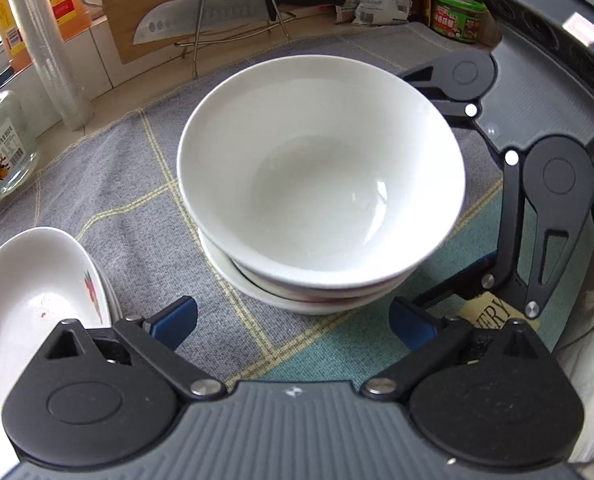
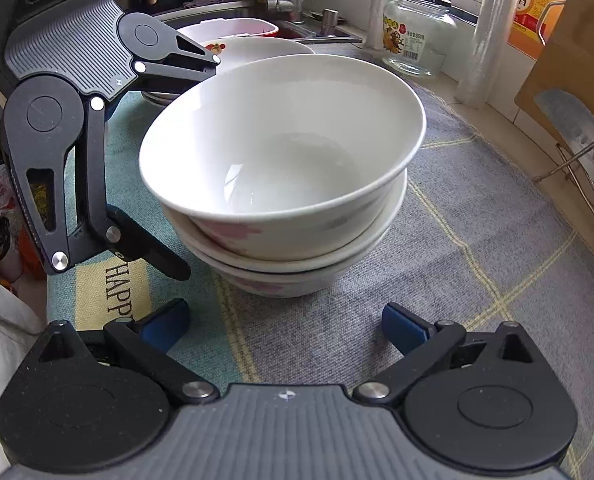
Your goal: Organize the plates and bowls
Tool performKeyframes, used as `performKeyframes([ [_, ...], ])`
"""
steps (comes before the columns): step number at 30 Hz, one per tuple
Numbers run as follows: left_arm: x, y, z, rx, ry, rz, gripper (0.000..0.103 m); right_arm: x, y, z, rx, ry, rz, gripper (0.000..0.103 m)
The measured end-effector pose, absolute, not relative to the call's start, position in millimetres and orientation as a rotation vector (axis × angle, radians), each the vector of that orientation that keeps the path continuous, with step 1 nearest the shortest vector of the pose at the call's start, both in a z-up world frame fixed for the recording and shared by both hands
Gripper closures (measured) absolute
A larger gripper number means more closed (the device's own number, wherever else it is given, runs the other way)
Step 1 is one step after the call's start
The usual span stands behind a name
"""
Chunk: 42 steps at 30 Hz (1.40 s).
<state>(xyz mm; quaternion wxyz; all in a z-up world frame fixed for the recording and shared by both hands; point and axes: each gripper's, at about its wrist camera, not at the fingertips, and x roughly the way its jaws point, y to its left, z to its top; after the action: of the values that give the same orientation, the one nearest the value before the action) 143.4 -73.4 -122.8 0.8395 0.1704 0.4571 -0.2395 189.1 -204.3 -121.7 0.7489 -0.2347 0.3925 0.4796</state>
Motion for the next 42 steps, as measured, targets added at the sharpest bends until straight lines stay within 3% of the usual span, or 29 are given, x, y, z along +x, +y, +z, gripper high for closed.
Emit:
performKeyframes([
  [12,159,-72,-127,0.475,0.941,-0.671,0.009,201,-192,-111,-0.616,0.797,1.085,0.001],
  [21,166,-70,-126,0.533,0.905,-0.772,0.017,199,-184,-106,-0.655,0.793,1.124,0.014],
  [42,153,-70,-113,0.619,0.828,-0.829,0.020,195,-171,-90,-0.726,0.804,1.113,0.017],
])
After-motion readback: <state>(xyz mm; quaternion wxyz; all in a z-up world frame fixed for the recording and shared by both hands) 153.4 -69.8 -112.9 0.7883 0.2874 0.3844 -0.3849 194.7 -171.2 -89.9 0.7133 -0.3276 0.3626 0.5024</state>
